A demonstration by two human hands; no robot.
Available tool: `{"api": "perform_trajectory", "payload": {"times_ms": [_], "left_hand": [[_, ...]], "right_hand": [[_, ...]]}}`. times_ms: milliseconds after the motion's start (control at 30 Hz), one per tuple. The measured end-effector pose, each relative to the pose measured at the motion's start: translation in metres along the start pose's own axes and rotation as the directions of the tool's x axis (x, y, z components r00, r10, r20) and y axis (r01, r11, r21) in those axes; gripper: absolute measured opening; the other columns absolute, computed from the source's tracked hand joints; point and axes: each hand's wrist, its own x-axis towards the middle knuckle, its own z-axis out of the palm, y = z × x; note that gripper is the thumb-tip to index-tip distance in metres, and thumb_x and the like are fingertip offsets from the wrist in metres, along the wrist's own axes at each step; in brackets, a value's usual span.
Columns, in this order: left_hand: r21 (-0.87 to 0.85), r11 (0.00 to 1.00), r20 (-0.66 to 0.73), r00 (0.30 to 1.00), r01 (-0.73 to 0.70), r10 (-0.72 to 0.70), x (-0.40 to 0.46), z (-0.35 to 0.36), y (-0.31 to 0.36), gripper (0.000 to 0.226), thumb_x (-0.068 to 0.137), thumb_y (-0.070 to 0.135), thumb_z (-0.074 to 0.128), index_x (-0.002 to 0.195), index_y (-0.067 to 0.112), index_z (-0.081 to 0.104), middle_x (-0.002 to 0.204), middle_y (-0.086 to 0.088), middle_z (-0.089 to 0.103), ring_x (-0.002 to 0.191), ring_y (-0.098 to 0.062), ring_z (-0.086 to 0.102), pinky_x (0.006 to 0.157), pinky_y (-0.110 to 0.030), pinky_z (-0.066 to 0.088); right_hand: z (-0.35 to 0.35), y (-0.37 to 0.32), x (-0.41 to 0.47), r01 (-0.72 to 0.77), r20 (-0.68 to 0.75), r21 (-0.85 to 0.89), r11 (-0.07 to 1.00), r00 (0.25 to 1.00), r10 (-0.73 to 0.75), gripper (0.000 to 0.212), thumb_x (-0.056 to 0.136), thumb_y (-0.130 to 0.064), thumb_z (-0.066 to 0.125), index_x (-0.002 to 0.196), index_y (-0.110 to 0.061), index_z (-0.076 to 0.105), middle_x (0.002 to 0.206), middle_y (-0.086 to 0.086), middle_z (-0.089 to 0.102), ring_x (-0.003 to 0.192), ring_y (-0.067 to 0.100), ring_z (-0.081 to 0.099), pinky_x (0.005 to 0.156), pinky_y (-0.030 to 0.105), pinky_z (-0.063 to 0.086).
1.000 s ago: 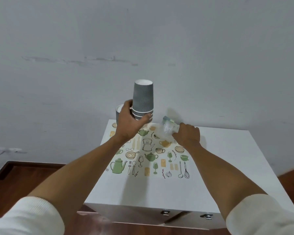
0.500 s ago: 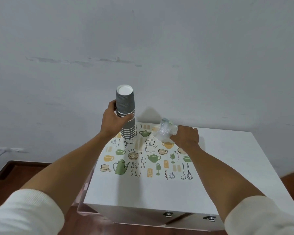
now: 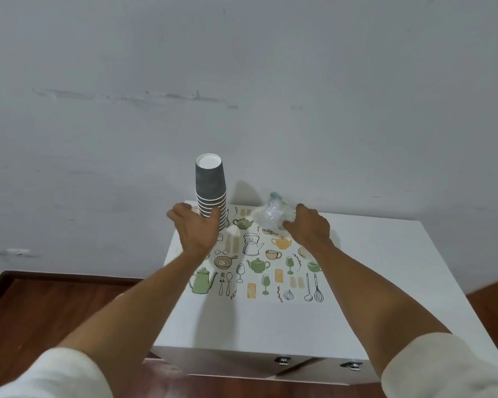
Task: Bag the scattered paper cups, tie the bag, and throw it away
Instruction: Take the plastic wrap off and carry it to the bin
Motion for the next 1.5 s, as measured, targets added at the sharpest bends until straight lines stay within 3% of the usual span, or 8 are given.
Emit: {"api": "perform_trajectory", "payload": {"times_ms": [167, 333, 433, 533, 1000, 1167, 1300, 1500], "left_hand": [[-0.030, 0.958, 0.179, 0.942, -0.284, 0.284, -0.059, 0.023, 0.007, 0.038, 0.084, 0.057, 0.063, 0.090, 0.028, 0.038, 0.074, 0.014, 0.041, 0.060, -0.008, 0.040, 0.056, -0.029, 0.036], [-0.195, 0.980, 0.449, 0.891, 0.032, 0.060, -0.047, 0.043, 0.028, 0.032, 0.088, 0.037, 0.070, 0.106, 0.013, 0.060, 0.096, -0.003, 0.062, 0.083, -0.014, 0.057, 0.081, -0.039, 0.052], [-0.271, 0.904, 0.634, 0.768, 0.332, -0.091, -0.029, 0.041, 0.039, 0.049, 0.091, 0.034, 0.068, 0.133, 0.013, 0.053, 0.132, -0.003, 0.058, 0.120, -0.020, 0.055, 0.102, -0.040, 0.044], [-0.327, 0.838, 0.735, 0.675, 0.437, -0.065, -0.017, 0.033, 0.044, 0.030, 0.080, 0.026, 0.075, 0.106, 0.012, 0.070, 0.111, -0.005, 0.072, 0.109, -0.022, 0.063, 0.093, -0.037, 0.045], [-0.450, 0.760, 0.690, 0.723, 0.469, -0.037, -0.011, 0.005, 0.043, 0.024, 0.092, -0.012, 0.047, 0.100, 0.004, 0.064, 0.093, -0.014, 0.059, 0.081, -0.023, 0.056, 0.076, -0.047, 0.063], [-0.467, 0.498, 0.766, 0.616, 0.731, -0.185, -0.014, -0.008, 0.034, 0.026, 0.087, 0.032, 0.047, 0.090, 0.014, 0.067, 0.099, -0.010, 0.061, 0.092, -0.030, 0.059, 0.080, -0.058, 0.054], [-0.171, 0.686, 0.882, 0.420, 0.707, -0.213, -0.019, -0.014, 0.018, 0.086, 0.069, 0.086, 0.061, 0.136, 0.034, 0.054, 0.132, -0.017, 0.062, 0.123, -0.042, 0.057, 0.109, -0.070, 0.029], [-0.135, 0.752, 0.889, 0.414, 0.645, -0.194, -0.031, -0.024, -0.005, 0.092, 0.063, 0.038, 0.091, 0.143, 0.029, 0.046, 0.136, -0.015, 0.061, 0.105, -0.035, 0.066, 0.099, -0.054, 0.053]], "right_hand": [[-0.010, -0.004, 0.011, 0.003, 0.080, 0.235, 0.972, 0.997, -0.022, 0.020, 0.094, -0.029, 0.060, 0.109, -0.018, 0.054, 0.095, 0.004, 0.053, 0.086, 0.029, 0.052, 0.073, 0.033, 0.042], [-0.032, -0.009, 0.010, -0.220, 0.337, 0.759, 0.613, 0.938, -0.080, 0.016, 0.088, -0.025, 0.077, 0.099, -0.015, 0.074, 0.087, 0.000, 0.065, 0.077, 0.017, 0.057, 0.063, 0.029, 0.041], [-0.045, -0.005, 0.004, -0.275, 0.419, 0.805, 0.526, 0.891, -0.175, 0.026, 0.083, -0.029, 0.085, 0.107, -0.020, 0.077, 0.095, -0.004, 0.075, 0.086, 0.011, 0.065, 0.067, 0.025, 0.045], [-0.047, 0.000, 0.000, -0.274, 0.373, 0.878, 0.392, 0.905, -0.204, 0.027, 0.082, -0.013, 0.085, 0.106, -0.009, 0.075, 0.090, 0.002, 0.080, 0.080, 0.010, 0.075, 0.061, 0.018, 0.054], [-0.037, 0.001, -0.023, -0.254, 0.279, 0.951, 0.175, 0.951, -0.136, 0.019, 0.096, 0.009, 0.058, 0.089, -0.006, 0.066, 0.086, 0.012, 0.077, 0.077, 0.022, 0.076, 0.058, 0.029, 0.059], [-0.030, -0.012, -0.033, -0.255, 0.277, 0.953, 0.166, 0.952, -0.132, 0.029, 0.093, 0.020, 0.052, 0.078, -0.001, 0.065, 0.082, 0.015, 0.078, 0.079, 0.022, 0.078, 0.066, 0.026, 0.060], [-0.018, -0.023, -0.045, -0.266, 0.284, 0.949, 0.170, 0.955, -0.090, 0.037, 0.091, 0.018, 0.057, 0.065, -0.009, 0.064, 0.089, 0.017, 0.073, 0.085, 0.033, 0.074, 0.072, 0.037, 0.056], [-0.004, -0.031, -0.064, -0.260, 0.266, 0.959, 0.112, 0.963, -0.044, 0.034, 0.092, 0.020, 0.054, 0.068, -0.003, 0.059, 0.096, 0.015, 0.067, 0.086, 0.032, 0.065, 0.064, 0.051, 0.064]]}}
